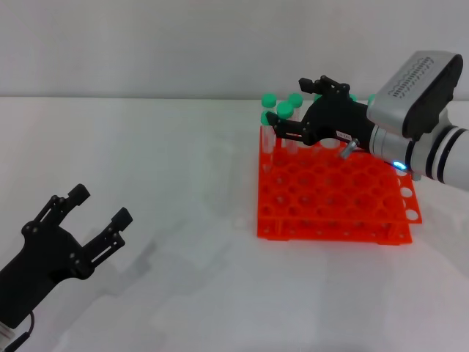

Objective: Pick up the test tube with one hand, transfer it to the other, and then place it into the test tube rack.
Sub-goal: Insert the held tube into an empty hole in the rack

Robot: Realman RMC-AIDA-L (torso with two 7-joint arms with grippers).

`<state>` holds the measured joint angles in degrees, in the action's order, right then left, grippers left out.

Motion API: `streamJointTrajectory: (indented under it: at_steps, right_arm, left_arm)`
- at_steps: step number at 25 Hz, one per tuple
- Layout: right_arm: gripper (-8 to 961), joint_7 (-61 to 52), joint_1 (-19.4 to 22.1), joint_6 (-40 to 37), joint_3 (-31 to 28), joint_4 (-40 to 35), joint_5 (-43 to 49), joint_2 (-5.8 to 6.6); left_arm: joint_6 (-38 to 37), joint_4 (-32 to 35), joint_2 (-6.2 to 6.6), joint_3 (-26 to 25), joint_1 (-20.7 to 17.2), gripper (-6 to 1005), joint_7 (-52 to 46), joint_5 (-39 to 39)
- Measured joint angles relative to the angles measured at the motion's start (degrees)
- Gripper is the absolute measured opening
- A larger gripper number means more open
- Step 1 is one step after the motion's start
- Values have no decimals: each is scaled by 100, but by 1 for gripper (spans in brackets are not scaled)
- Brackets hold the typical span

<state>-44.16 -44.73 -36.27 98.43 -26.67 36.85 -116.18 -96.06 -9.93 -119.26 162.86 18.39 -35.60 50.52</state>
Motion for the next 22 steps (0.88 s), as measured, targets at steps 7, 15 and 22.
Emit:
streamJointTrajectory:
  at_steps: [7, 15, 22]
  right_arm:
    - [848, -45, -77, 289, 0, 11, -113, -1]
    - [769, -46, -86, 277, -42, 13, -130, 24]
    - [769, -45, 210, -463, -14, -210, -91, 62]
  left_arm:
    - [-7, 0, 0, 0, 7, 880, 0, -50]
    - [-11, 20, -6, 0, 26, 880, 0, -95]
    - [-12, 60, 3, -8, -15, 880, 0, -88]
